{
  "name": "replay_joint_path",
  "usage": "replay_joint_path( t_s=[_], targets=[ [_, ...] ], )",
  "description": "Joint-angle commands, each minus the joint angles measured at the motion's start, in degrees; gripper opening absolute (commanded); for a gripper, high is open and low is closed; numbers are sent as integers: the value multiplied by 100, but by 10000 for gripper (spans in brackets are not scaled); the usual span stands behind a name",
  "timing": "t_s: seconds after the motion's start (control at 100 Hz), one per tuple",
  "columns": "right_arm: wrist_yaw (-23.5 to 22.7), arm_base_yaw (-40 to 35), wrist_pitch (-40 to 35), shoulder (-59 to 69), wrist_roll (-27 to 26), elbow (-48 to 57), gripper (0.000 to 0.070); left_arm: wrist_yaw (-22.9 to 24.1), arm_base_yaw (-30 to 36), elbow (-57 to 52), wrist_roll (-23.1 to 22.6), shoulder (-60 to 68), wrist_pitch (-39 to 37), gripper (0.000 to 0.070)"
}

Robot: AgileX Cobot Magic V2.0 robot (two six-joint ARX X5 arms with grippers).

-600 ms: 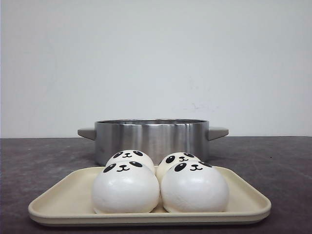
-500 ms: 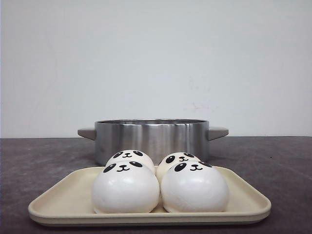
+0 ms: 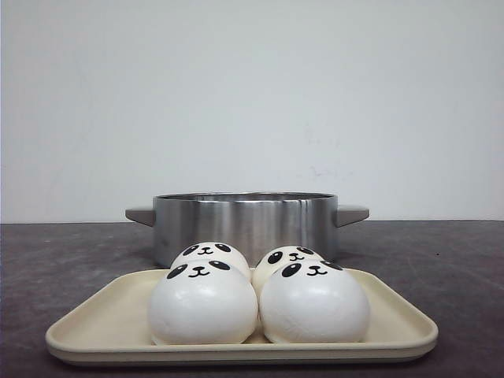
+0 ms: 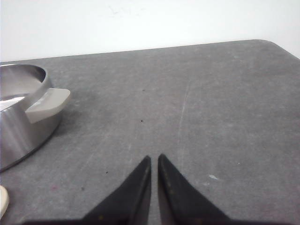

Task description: Steam buns

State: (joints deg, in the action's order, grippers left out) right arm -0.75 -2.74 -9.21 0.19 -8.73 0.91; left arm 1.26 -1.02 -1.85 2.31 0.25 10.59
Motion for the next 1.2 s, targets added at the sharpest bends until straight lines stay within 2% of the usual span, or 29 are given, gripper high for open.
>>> replay_joint_path(
  t_s=[0.0, 0.48, 0.6, 0.65, 0.78, 0.86, 0.91, 0.97, 1.06, 1.19],
  targets=[
    [17, -7, 63, 2, 61, -24, 18, -13, -9, 105, -13, -7, 22, 16],
    [17, -7, 72, 2, 57, -24, 17, -13, -9, 105, -13, -7, 22, 17],
    [7, -9, 358, 2, -26, -24, 18, -17, -9, 105, 15, -7, -33, 17],
    [-87, -9, 584, 2, -216, -22, 17, -22, -9, 105, 221, -7, -28, 17],
    [-278, -9, 1290, 2, -660, -20, 17, -22, -9, 87, 1150, -7, -31, 16],
    [-398, -9, 1836, 2, -1287, 2, 6, -68, -9, 0, 1832, -7, -24, 15],
    [-514, -9, 1878, 2, -1729, 125, 6, -240, -9, -136, 2133, -7, -22, 12],
    [-640, -9, 1620, 9, -2004, 400, 6, -610, -9, -385, 2004, 20, 42, 13],
    [-898, -13, 1121, 129, -1902, 988, 6, -1176, 2, -914, 1154, 251, 339, 13],
    [-1001, -13, 212, 673, -1287, 2223, 6, -1121, 166, -1801, 1119, 852, 442, 13]
  ],
)
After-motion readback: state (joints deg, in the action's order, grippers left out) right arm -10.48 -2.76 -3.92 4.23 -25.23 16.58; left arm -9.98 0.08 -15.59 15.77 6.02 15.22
